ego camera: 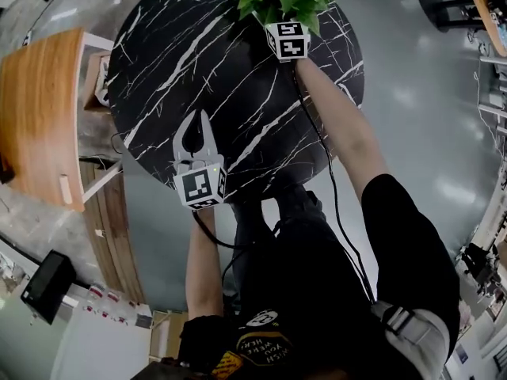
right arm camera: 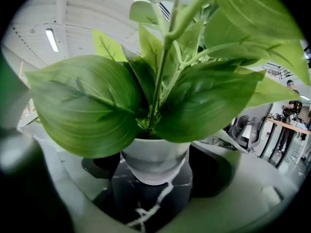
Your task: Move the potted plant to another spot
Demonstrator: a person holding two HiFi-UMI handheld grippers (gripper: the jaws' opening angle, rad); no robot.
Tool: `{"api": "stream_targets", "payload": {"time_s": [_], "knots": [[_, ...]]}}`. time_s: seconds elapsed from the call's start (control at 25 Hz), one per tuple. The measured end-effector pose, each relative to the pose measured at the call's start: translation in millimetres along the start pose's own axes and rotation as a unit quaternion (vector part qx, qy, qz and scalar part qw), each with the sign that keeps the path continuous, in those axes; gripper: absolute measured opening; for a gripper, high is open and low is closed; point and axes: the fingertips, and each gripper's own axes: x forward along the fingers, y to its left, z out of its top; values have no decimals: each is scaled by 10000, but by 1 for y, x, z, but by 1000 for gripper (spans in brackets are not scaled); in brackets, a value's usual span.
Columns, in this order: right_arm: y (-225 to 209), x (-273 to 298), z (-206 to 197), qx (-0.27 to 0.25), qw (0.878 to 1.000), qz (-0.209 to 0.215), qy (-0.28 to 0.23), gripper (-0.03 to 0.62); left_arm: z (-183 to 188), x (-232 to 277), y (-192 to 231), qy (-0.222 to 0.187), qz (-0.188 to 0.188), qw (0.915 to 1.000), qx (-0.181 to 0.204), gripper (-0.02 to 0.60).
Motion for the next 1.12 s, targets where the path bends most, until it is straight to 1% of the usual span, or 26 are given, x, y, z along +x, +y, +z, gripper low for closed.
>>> {"api": "stream_targets", "payload": {"time_s": [0.12, 0.28, 0.4, 0.48, 0.64, 0.8, 0.96, 1.12], "knots": [[-49, -30, -17, -93, 9997, -188, 106, 448, -2, 3, -15, 48, -85, 9999, 45, 3], [-95, -79, -44, -118, 9992, -327, 217, 448, -3, 9, -36, 87, -199, 9997, 94, 3], [-114, -119, -66, -10, 9986, -436, 295, 446, -2, 11, -50, 133, -267, 9995, 118, 3], [-116, -141, -76, 9, 9986, -414, 325, 446, 0, 12, -58, 150, -314, 9993, 140, 3], [-95, -166, -85, -69, 9993, -231, 276, 445, 1, 13, -68, 184, -405, 9988, 193, 3], [-55, -166, -81, -172, 9995, 114, 244, 445, 2, 7, -64, 183, -369, 9990, 185, 3], [-4, -150, -67, -324, 9978, 541, 194, 443, 2, -5, -49, 154, -208, 9996, 139, 3], [53, -133, -53, -488, 9942, 953, 133, 442, 0, -23, -24, 118, 57, 9999, 29, 3]]}}
